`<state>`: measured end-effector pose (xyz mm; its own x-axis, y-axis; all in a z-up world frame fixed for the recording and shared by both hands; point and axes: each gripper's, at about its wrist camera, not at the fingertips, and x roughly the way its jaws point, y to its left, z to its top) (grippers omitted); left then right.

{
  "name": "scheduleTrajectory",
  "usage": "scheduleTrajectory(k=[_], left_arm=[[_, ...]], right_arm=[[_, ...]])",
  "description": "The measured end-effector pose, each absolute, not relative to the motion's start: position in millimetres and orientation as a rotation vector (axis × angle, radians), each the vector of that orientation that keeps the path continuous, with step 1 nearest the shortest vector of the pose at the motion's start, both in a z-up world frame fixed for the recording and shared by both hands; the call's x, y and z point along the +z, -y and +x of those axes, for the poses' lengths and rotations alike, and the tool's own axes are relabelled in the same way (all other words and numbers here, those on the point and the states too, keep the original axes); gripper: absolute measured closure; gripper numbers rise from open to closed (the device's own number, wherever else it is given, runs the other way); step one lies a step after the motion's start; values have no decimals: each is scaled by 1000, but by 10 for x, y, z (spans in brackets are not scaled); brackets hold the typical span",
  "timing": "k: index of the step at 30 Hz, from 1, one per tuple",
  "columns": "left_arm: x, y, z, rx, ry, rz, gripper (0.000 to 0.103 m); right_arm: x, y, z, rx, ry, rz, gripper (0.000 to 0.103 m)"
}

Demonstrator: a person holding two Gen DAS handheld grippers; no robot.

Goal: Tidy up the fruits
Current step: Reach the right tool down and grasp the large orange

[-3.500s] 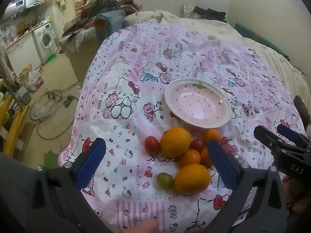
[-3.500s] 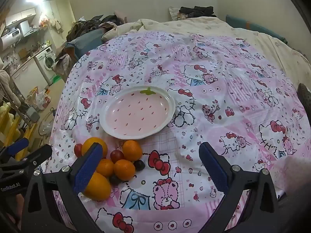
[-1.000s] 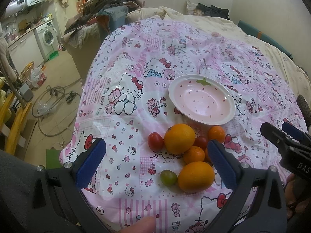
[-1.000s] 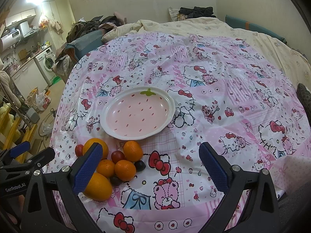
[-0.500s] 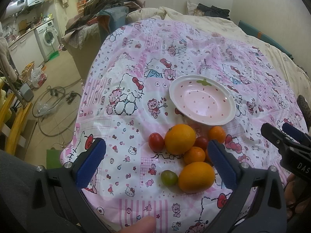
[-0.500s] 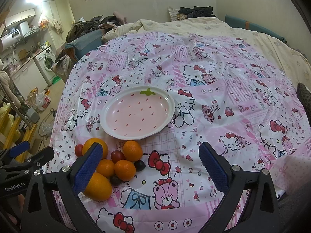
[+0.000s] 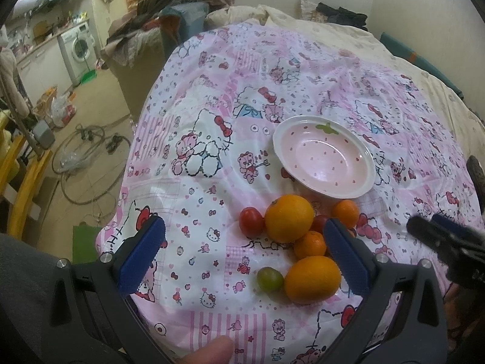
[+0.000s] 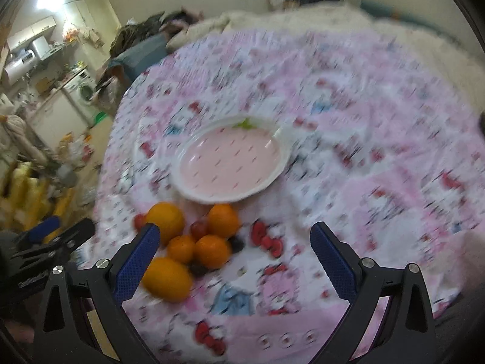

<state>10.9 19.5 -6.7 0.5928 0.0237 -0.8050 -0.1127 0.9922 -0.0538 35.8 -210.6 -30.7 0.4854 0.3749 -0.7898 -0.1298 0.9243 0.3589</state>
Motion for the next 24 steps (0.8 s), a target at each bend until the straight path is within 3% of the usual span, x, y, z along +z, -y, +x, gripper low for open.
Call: scheduleTrajectory(k=[7,13,19,20,21,22,24], left_arm=[[-177,-463,234,159,-1013,-199,0],[-224,-482,252,170,-1039,-213,0],[-261,-524,264,178,-1060,-233,0],[-268,-524,265,178,-1063,-234,0],[-273,-523,265,178,-1066,-234,0],[-272,-524,270,179,-1067,-234,0],[-273,-523,269,179,-1066,-232,0]], right_arm=[[-720,1927,460,451,-1272,431,3],[-1210,1604,471,482,-1491,571,17],[-1313,1460,513,474,-1513,649,18],[-1317,1467,525,468,-1516,654,19],[-1321,1469,523,465,-1516,654,31],[-1333,1467,508,466,-1531,651,36],[-1347,1488,511,472,-1524,656,38]])
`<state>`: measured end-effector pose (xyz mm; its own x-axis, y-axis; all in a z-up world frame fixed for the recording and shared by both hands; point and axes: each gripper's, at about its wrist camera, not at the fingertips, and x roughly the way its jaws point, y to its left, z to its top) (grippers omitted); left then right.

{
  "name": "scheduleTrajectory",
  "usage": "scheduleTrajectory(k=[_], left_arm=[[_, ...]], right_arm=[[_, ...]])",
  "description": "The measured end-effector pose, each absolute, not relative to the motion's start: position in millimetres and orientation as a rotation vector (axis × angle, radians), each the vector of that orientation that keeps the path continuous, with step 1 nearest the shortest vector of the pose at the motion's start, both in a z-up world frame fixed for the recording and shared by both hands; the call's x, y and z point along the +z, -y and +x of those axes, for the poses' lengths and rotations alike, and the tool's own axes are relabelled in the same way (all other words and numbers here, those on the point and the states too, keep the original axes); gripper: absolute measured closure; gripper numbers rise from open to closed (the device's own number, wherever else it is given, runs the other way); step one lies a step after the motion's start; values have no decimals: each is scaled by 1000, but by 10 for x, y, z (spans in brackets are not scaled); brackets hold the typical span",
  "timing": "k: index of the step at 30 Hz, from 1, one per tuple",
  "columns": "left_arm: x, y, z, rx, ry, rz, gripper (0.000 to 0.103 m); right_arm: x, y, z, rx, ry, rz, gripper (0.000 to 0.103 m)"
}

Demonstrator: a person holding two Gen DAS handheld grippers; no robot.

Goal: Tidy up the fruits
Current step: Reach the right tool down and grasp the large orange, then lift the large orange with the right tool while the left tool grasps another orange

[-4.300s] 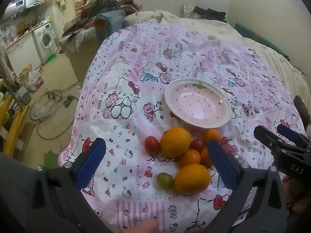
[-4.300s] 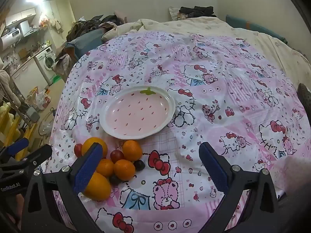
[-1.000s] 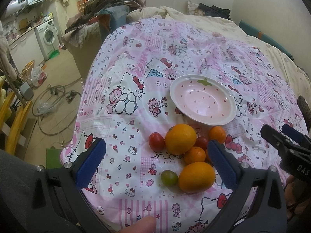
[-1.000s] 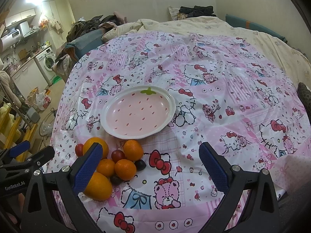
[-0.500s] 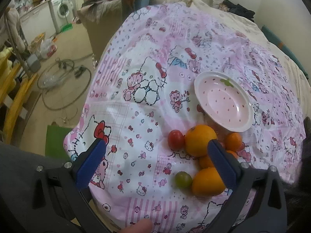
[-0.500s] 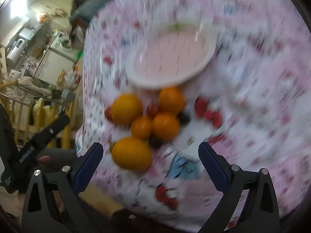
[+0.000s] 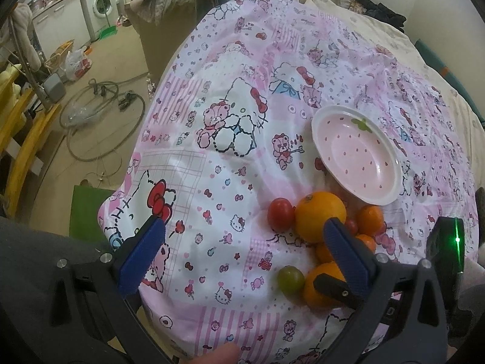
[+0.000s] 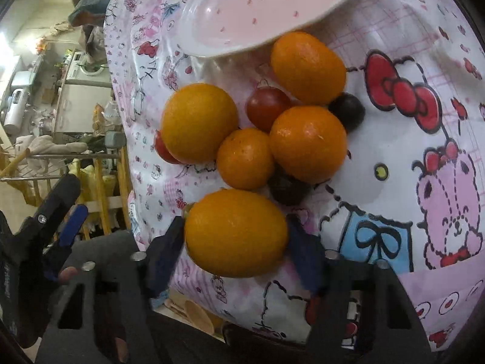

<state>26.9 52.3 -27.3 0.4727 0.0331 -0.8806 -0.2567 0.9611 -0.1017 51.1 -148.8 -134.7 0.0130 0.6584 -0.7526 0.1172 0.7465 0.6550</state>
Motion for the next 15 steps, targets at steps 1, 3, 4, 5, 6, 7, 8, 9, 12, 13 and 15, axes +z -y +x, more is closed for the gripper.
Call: scheduleTrajectory(k=[1,3,4,5,6,7,8,9,12,13,15], left_arm=[[-274,-525,268,179,-1066,-233,0],[-279,-525,269,176,-1070,-233,0],[-281,-527,260,175,-1071,-233,0],[-287,-523,261,174,-1072,-230,0],[-295,-517,260,174,-1077,-223,0],[-308,-511,260,172,-1084,-218,0],[-328,-505,266,169,-1093,-217,0],[-345,-497,273,165,-1100,-216,0],[-393,-447,291,147,-1131,-201,0],[-405,-425,296,139,-1138,-196,0],[-432,-352,321,116,-1165,-173,0]], right_arm=[[-1324,1498,498,481,-1527,647,39],[-1295,1548,500,485,-1532,645,39],[-1252,1593,493,494,-1530,644,39],[-1215,1625,500,497,-1522,640,39],[-1187,1664,494,499,-1516,637,39],[-1128,1724,502,502,-1505,629,39],[-1061,1796,513,508,-1492,622,39],[-1020,1821,526,512,-1482,615,39],[-756,2055,610,517,-1402,574,39],[-690,2117,652,513,-1378,565,39],[-586,2255,721,492,-1339,548,39]])
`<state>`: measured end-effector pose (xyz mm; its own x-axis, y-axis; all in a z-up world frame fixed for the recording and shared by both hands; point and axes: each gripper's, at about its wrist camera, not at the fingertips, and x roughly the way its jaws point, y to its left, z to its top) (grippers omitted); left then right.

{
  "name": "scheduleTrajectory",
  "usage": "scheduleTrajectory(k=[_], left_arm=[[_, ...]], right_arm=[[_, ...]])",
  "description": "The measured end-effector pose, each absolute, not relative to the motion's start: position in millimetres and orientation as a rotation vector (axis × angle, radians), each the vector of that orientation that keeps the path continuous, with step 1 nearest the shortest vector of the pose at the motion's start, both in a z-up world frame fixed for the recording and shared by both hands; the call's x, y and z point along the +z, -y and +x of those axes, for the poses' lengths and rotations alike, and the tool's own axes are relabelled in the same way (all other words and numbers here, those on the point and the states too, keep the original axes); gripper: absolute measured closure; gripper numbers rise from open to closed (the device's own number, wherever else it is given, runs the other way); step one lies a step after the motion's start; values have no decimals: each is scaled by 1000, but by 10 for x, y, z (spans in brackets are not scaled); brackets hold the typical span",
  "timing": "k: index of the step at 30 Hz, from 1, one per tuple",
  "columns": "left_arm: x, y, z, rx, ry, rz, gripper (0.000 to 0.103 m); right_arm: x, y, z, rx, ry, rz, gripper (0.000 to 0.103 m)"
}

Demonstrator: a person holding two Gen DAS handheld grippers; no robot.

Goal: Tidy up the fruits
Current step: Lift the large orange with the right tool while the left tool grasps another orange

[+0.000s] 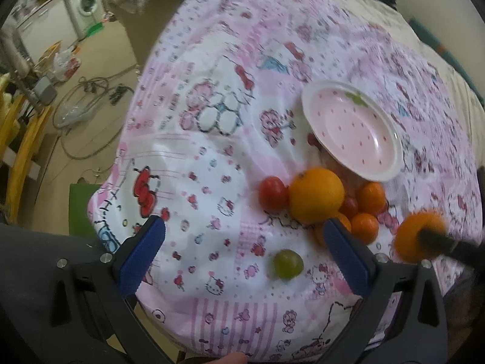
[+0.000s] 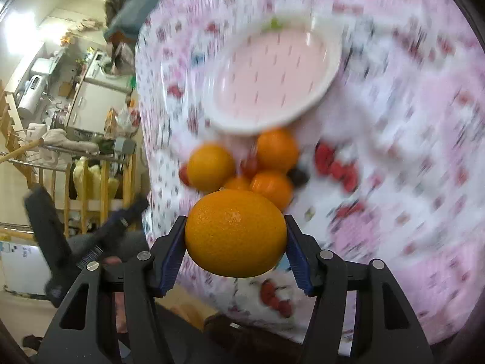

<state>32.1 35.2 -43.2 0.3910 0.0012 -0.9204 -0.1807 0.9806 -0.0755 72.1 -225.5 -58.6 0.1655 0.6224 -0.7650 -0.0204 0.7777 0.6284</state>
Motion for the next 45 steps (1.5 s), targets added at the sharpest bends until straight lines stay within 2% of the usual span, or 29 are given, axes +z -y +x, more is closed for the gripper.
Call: scheduleTrajectory(k=[4,8,12,16,18,23,26,35,45], left_arm=[[-496,-182,434,44,-1242,-130,0],[-562,-13,596,-22,-1307,-89,5],[-642,237,795,-98,-1357,9,16],[-737,449,976,-144,-1382,102,19],[-779,511,1054,-144,-1388,136,27],[-899,609,1185,-144,-1409,200,29],[-985,622,1239,-144,-1428,173,47],[-868,451,1166,-169,-1391,87,52],[-172,268,1040,-192,-1216,21,52]], right_arm=[[-460,2552,903,425,-1281,529,39],[-463,2737,962,396,-1246,577,40],[-524,2889,993,372,-1236,649,40],[-517,2937,990,352,-1221,677,39],[-509,2970,991,347,-1214,683,40],[-519,3004,996,341,-1211,698,40],[-528,3005,1012,333,-1209,693,40],[-548,2942,1029,336,-1216,667,40],[-462,2952,1015,320,-1182,623,40]])
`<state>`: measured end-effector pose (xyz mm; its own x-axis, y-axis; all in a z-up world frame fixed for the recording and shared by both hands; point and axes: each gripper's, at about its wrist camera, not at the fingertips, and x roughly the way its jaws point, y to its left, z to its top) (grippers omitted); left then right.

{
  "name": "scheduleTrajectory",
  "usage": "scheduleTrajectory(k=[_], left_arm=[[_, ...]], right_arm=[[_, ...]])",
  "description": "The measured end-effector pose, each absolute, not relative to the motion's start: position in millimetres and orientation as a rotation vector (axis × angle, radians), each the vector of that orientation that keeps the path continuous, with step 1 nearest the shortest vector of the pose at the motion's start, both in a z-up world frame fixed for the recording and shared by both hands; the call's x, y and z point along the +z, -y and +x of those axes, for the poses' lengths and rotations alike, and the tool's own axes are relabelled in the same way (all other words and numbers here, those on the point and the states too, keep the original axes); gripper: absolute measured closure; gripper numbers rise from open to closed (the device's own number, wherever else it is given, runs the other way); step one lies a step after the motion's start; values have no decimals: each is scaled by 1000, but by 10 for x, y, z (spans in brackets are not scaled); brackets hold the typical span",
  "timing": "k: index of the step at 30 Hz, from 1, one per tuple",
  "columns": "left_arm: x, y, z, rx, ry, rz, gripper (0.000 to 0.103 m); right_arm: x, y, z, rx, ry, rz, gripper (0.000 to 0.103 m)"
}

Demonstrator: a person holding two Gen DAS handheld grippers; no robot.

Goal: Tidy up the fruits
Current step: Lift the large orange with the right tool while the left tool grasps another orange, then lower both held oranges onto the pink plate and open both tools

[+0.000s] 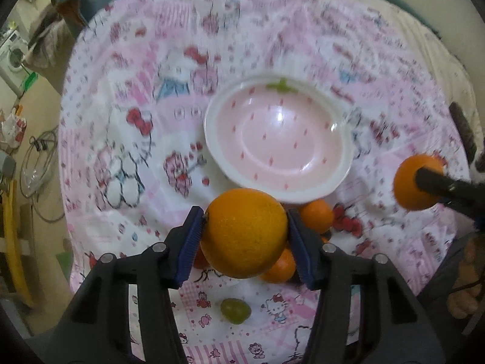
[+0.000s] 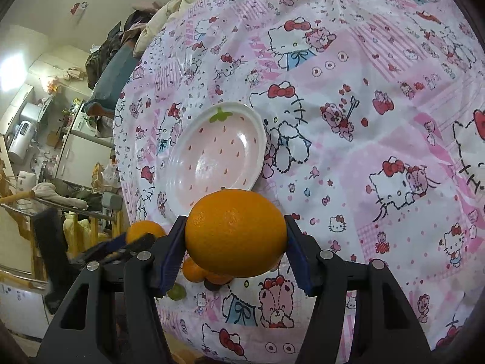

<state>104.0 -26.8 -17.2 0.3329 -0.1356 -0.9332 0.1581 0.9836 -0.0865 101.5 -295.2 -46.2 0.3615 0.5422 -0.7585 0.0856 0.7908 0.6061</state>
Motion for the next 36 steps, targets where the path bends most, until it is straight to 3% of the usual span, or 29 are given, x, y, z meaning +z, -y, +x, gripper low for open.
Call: scheduleTrajectory(k=[17,36], left_arm=[[163,364,1740,-198,-1124,24,52],[-454,452,2330,-198,-1216,1,52]], right_arm=[[-233,2973,1584,337,-1110,589,40],[-867,2546,2478,370,-1252,544,39]])
